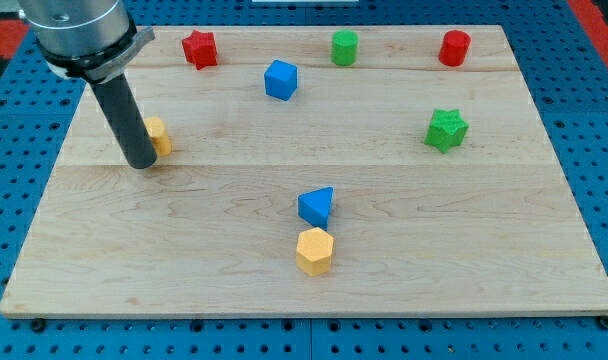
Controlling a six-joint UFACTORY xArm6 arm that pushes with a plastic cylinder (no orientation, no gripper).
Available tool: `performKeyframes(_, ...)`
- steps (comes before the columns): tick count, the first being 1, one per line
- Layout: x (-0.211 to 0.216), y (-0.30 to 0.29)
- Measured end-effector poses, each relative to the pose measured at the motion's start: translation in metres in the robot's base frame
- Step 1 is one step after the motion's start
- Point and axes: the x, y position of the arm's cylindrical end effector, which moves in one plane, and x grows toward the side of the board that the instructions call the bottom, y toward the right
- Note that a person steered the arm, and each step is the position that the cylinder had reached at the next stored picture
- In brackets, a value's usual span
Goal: Place the green star in between the yellow heart and blue triangle
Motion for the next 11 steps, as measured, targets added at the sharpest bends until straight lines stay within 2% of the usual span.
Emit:
performKeyframes(1,-0.008,0.036)
performKeyframes(2,0.002,0.079)
performKeyframes(3,-0.009,0.142)
performKeyframes(4,-0.058,0.221)
performKeyframes(5,-0.08,0.27)
performKeyframes(6,-0.081,0.388)
performKeyframes(7,-0.062,0.448)
performKeyframes(8,-0.029,0.422)
performKeyframes(9,-0.037,0.355)
performKeyframes(11,-0.036,0.18)
